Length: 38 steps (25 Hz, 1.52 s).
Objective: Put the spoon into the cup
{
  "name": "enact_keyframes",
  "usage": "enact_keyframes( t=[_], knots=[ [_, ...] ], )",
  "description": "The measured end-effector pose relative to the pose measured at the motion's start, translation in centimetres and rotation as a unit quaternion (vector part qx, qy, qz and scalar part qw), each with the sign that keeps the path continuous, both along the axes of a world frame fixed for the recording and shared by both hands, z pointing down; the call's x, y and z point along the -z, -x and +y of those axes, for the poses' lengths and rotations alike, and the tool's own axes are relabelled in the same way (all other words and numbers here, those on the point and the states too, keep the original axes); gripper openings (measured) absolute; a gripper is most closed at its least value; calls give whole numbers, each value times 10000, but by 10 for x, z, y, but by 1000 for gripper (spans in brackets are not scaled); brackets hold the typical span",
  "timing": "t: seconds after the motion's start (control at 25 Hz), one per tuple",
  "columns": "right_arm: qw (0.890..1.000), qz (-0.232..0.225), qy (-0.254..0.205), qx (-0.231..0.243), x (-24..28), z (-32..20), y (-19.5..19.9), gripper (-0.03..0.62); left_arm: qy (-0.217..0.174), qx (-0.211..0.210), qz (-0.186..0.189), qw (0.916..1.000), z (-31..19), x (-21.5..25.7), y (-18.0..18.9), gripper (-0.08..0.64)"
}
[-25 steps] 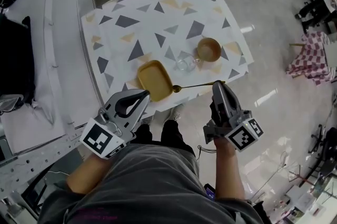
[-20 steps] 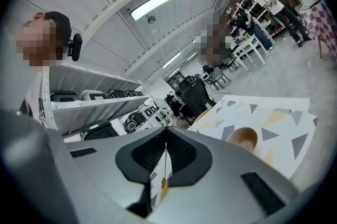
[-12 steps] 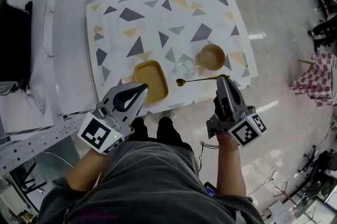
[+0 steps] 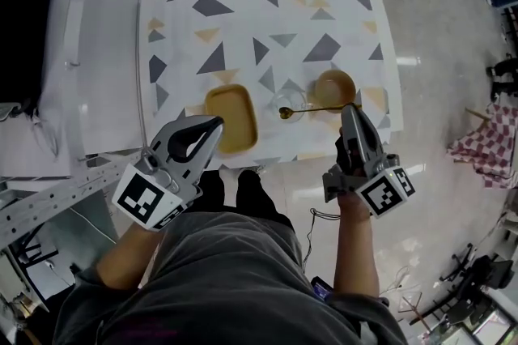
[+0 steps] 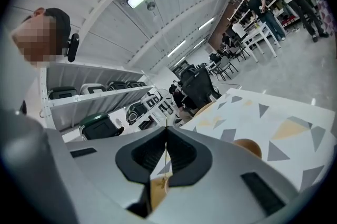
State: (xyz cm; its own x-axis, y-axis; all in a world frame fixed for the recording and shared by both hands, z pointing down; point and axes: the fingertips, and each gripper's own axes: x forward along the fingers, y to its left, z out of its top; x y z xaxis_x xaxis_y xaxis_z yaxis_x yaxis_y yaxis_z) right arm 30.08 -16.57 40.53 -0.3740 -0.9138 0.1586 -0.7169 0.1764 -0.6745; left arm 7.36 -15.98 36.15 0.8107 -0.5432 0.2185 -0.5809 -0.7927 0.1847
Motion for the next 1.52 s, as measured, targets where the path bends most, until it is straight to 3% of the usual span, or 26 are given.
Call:
enact_keyframes(
  t=[0.6,1.52],
  knots=[
    [9992,119,290,261,-49,-29,5,23,215,114,-175,9996,-11,-30,-3,15],
    [9967,520,509,359,-96,-30,25,23,492,-16,-283,9984,-4,-52,3,15]
  ],
)
